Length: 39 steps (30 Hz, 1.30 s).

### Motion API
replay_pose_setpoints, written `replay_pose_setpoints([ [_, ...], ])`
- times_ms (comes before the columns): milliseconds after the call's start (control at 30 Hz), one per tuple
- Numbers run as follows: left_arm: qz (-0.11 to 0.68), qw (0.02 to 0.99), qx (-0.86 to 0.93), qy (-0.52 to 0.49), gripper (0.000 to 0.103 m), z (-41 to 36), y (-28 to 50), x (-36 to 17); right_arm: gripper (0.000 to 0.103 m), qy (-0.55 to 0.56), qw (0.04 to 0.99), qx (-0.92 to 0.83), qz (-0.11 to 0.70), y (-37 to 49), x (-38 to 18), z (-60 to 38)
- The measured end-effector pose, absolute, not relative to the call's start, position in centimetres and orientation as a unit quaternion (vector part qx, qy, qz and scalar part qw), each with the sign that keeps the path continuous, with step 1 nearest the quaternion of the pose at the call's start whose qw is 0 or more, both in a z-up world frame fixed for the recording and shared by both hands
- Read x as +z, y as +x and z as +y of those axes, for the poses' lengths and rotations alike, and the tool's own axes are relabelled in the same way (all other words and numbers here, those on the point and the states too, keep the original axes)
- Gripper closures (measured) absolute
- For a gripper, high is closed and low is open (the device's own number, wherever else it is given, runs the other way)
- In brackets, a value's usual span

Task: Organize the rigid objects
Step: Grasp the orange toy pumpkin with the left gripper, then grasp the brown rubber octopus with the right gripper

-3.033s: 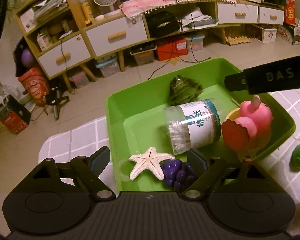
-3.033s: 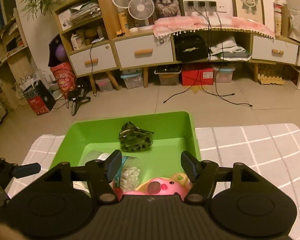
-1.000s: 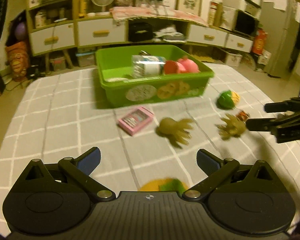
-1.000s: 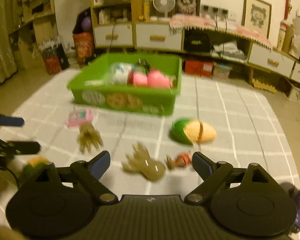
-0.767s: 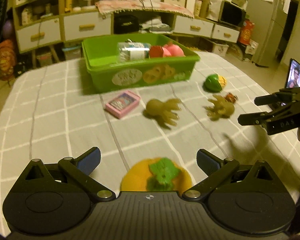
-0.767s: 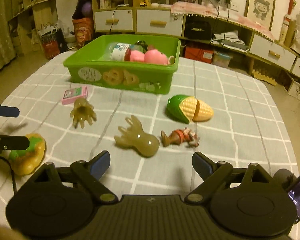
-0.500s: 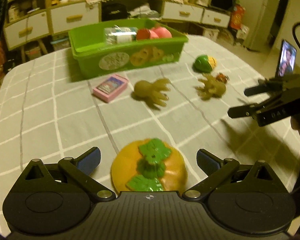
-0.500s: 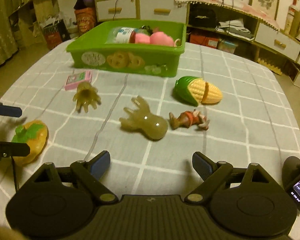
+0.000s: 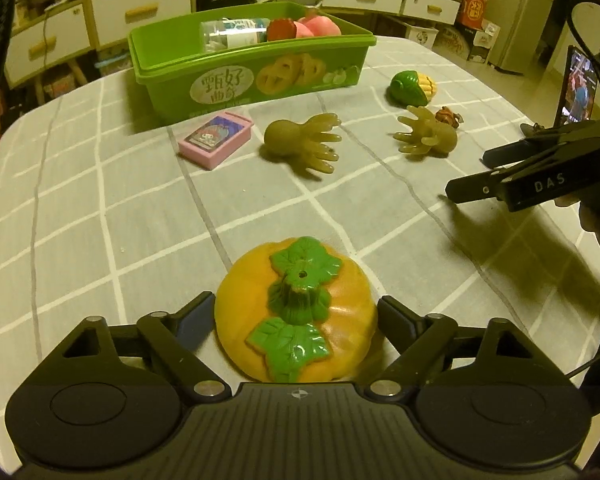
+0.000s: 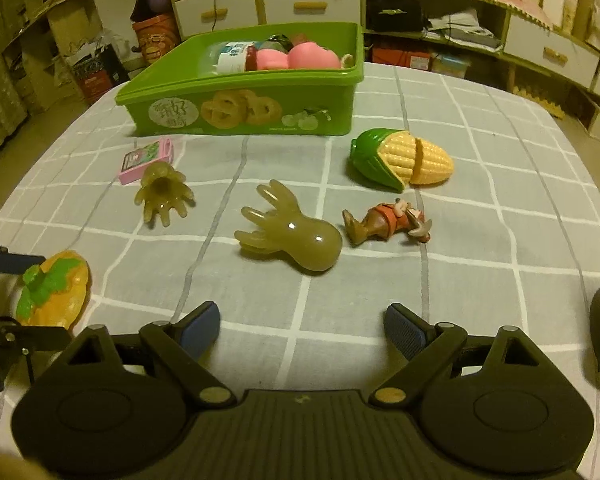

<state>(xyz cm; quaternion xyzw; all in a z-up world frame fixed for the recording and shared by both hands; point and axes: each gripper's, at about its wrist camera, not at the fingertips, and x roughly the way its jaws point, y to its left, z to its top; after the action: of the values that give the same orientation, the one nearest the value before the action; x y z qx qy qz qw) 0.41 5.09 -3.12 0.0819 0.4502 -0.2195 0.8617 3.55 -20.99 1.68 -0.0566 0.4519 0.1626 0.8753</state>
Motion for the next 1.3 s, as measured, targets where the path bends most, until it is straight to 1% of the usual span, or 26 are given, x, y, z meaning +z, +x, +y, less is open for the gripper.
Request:
replay_pose_setpoints([
  [233, 0.445, 0.868, -0.208, 0.078, 0.015, 5.0, 0.7, -3.1, 0.011, -0.061, 0.877, 0.159, 0.448, 3.7, 1.1, -20.4],
  [400, 0.440, 0.875, -0.190, 0.071, 0.015, 5.0, 1.3, -3.0, 0.011, -0.074, 0.888, 0.154, 0.426, 3.3, 0.6, -20.0],
  [633, 0.435, 0.881, -0.170, 0.067, 0.015, 4.7, 1.8, -3.0, 0.011, -0.072, 0.890, 0.149, 0.424, 3.7, 0.6, -19.8],
  [900, 0.430, 0.887, -0.152, 0.063, 0.015, 4.7, 2.3, -2.8, 0.012, -0.046, 0.885, 0.136, 0.444, 5.0, 1.0, -19.5],
  [1200, 0.431, 0.889, -0.146, 0.056, 0.015, 4.8, 2.7, -2.7, 0.029, 0.037, 0.885, 0.127, 0.447, 6.1, 2.0, -20.4],
  [1267, 0.431, 0.889, -0.146, 0.057, 0.015, 4.8, 2.7, -2.8, 0.038, 0.054, 0.884, 0.126, 0.447, 6.2, 2.2, -20.6],
  [1300, 0.431, 0.889, -0.146, 0.056, 0.015, 4.8, 2.8, -2.8, 0.040, 0.060, 0.883, 0.127, 0.448, 6.2, 2.2, -20.6],
])
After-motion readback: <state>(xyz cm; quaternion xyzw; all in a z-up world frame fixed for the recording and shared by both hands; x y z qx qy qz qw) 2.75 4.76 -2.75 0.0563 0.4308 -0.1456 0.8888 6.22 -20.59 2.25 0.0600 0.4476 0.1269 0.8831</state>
